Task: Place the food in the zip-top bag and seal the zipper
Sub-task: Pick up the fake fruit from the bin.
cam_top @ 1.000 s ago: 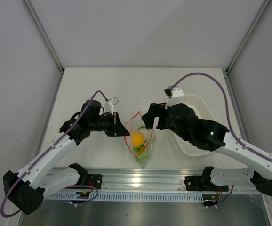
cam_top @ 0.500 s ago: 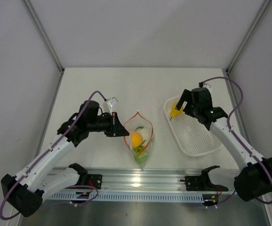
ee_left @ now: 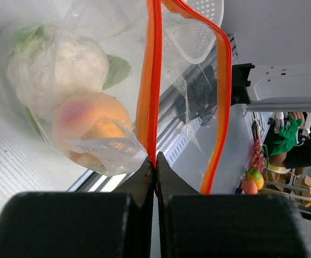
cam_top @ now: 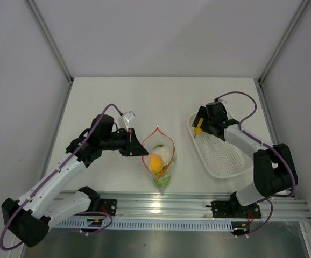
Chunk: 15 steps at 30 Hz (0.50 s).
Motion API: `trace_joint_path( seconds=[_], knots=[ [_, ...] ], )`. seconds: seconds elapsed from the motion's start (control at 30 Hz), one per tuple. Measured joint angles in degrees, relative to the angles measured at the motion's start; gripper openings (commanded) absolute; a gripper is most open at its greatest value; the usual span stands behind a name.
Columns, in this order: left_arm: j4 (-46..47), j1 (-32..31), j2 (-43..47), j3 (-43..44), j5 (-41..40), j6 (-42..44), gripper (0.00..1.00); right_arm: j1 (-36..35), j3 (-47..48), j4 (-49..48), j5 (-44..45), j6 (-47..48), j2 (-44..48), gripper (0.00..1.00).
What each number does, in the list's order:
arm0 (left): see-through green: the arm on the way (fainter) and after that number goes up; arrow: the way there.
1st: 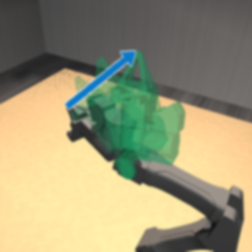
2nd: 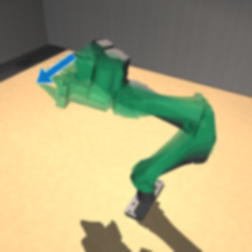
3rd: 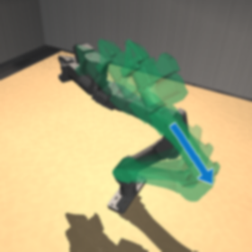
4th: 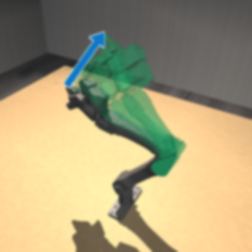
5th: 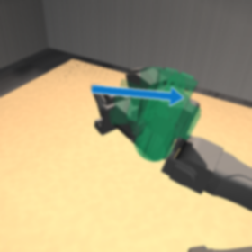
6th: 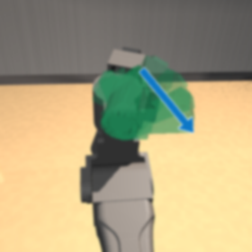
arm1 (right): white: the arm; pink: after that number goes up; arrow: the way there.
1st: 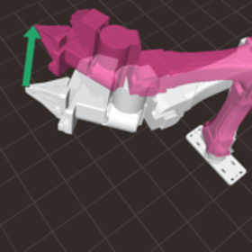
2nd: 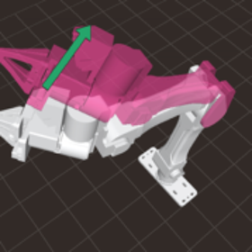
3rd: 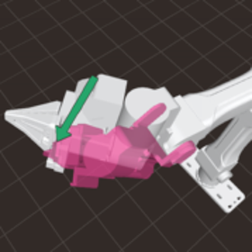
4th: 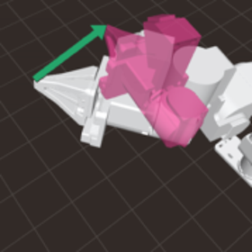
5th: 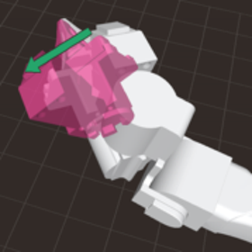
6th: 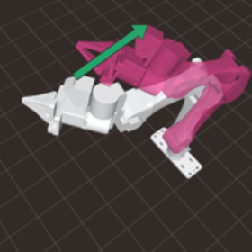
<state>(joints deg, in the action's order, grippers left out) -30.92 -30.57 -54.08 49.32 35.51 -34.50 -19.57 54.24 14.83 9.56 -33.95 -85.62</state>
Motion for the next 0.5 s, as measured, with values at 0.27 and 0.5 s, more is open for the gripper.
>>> trace_joint_path(
  seconds=[0.27, 0.5],
  knots=[
    [0.42, 0.02, -0.02, -0.15, 0.74, -0.04, 0.01, 0.31, -0.59, -5.79, 2.14, -0.33, -4.96, 0.85],
    [0.48, 0.00, 0.00, -0.26, 0.74, -0.46, 0.01, 0.33, -0.76, -10.36, 4.42, -0.52, -8.11, 0.69]
  ],
)
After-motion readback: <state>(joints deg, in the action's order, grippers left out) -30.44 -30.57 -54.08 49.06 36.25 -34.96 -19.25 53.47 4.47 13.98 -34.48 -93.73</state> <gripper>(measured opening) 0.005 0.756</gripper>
